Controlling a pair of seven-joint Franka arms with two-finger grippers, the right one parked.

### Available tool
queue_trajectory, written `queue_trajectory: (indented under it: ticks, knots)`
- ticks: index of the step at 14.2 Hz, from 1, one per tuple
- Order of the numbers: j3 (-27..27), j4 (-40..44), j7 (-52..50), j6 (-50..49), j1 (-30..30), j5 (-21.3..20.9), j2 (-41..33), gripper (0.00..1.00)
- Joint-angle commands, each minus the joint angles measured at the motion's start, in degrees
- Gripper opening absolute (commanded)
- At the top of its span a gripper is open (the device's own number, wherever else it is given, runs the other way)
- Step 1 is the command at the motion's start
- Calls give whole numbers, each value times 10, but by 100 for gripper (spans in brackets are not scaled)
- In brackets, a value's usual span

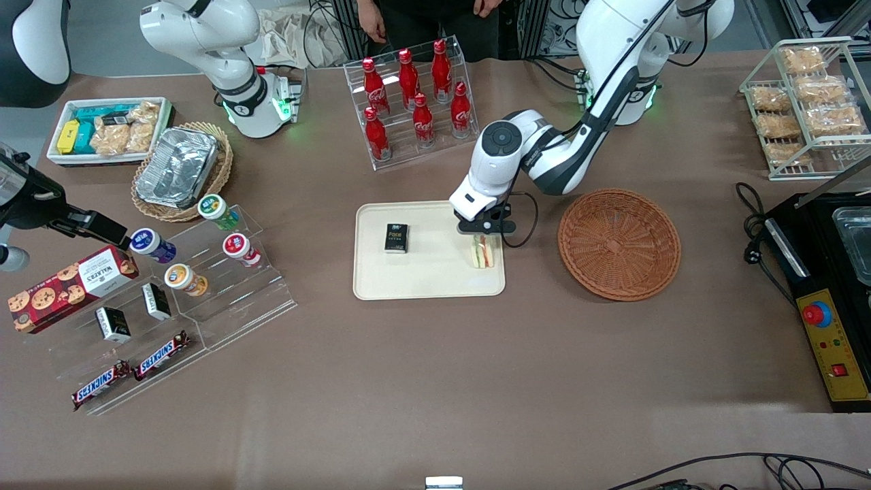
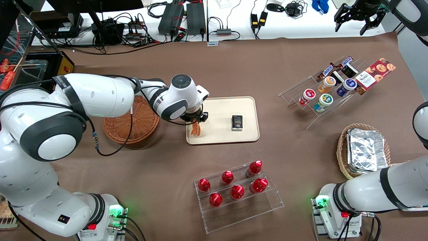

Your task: Place sandwich from basket to tray

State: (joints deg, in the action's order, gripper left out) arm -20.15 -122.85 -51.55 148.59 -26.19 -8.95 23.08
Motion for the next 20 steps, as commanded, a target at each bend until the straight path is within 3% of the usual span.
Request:
queue_trajectory:
  ticks: [1,6,11,13,15,18,20]
  knots:
    - [7,2,2,7,-6,-18,4,99]
    - [7,12,-6,-4,-4,-25,-30,100]
    - [4,91,37,-255,43,-13,-159,100]
    - [2,141,89,-321,91,18,-181,100]
    - [5,177,186,-342,138,95,-208,100]
    - [7,178,239,-381,191,97,-256,100]
    - [6,176,246,-408,221,69,-285,100]
